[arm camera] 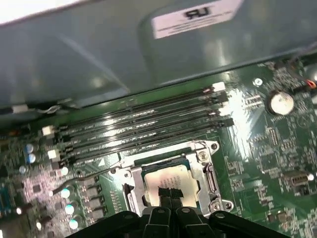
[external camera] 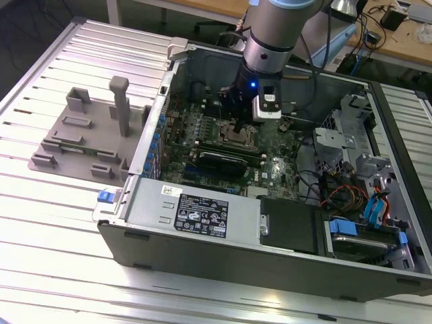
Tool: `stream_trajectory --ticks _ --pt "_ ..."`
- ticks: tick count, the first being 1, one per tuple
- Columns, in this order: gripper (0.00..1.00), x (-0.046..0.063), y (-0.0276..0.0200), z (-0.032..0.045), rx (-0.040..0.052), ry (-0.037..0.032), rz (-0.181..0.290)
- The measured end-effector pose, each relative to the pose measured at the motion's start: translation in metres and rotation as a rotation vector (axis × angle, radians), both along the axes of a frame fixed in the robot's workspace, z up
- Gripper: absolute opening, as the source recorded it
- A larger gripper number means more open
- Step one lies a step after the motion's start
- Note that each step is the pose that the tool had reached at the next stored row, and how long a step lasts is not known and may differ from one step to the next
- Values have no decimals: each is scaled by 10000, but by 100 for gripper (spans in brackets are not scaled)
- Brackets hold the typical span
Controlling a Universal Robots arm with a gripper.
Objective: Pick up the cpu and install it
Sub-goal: 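Close the cpu cover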
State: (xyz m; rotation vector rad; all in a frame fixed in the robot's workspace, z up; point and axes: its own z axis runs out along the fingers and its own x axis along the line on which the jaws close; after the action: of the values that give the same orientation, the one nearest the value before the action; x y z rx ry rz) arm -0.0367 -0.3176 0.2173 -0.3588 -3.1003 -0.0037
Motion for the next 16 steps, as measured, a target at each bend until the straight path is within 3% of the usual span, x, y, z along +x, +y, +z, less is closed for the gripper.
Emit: stream_trajectory --ticks 8,10,16 --pt "11 0 0 -26 1 0 1826" --pt "11 0 0 -34 -2 2 2721" --pt "11 -78 0 -38 -1 0 2909"
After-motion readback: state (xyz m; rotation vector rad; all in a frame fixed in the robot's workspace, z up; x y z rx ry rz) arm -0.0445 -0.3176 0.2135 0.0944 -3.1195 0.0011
